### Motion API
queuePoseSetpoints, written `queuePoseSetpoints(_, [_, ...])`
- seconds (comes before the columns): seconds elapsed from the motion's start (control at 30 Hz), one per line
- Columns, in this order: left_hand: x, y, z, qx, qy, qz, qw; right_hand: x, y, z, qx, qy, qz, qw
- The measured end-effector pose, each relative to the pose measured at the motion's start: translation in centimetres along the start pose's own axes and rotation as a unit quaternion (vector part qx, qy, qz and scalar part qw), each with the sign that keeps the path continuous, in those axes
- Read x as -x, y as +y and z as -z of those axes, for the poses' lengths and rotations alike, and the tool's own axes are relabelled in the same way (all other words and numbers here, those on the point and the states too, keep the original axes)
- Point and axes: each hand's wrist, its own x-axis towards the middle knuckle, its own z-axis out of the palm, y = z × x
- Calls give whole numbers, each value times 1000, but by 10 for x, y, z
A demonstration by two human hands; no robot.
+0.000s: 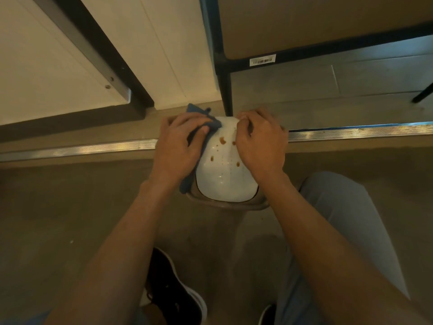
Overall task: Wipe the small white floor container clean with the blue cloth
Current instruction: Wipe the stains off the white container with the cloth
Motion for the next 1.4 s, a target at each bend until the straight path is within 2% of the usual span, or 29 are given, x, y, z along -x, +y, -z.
queuePoseSetpoints(0.1, [-19, -2, 1, 16, -15, 71, 997, 0, -1, 1, 0, -4, -1, 1000])
queuePoseSetpoints(0.17, [-35, 6, -7, 12, -29, 85, 996, -1, -2, 1, 3, 0, -6, 1000])
queuePoseSetpoints(0.3, [-18, 18, -20, -51, -18, 1, 999, -2, 0, 1, 7, 6, -2, 1000])
queuePoseSetpoints(0.4, [5, 2, -10, -5, 24, -7, 1000, 0, 1, -1, 7, 4, 0, 1000])
queuePoseSetpoints(0.57, [-31, 1, -12, 27, -34, 124, 991, 0, -1, 1, 10, -3, -5, 1000])
queuePoseSetpoints(0.6, [-39, 10, -15, 8, -40, 122, 992, 0, -2, 1, 11, -1, -5, 1000])
queuePoseSetpoints(0.7, [-40, 21, -18, -77, -52, 41, 995, 0, -2, 1, 16, 0, -3, 1000])
queuePoseSetpoints(0.8, [-20, 1, -9, -50, -31, -10, 998, 0, -2, 1, 12, -1, -1, 1000])
queuePoseSetpoints(0.93, [-29, -7, -6, 21, -45, 77, 996, 0, -3, 2, 11, -6, 1, 1000])
queuePoseSetpoints(1.03, [-54, 15, -16, -22, -88, 117, 989, 0, -5, 3, 12, -5, -8, 1000])
queuePoseSetpoints(1.13, [-46, 20, -24, -81, -89, 37, 992, -1, -4, 3, 21, -6, -9, 1000])
queuePoseSetpoints(1.2, [-24, 12, -19, -51, -40, -37, 997, -1, -2, 3, 21, -3, -6, 1000])
queuePoseSetpoints(1.27, [-7, -2, -12, 1, 0, -57, 998, 0, -2, 2, 10, -3, -4, 1000])
queuePoseSetpoints(1.3, [-6, -7, -8, 31, -4, -34, 999, 0, -3, 2, 4, -5, -5, 1000])
queuePoseSetpoints(1.4, [-25, -3, -6, 102, -67, 117, 986, 0, -4, 2, -1, -7, -10, 1000])
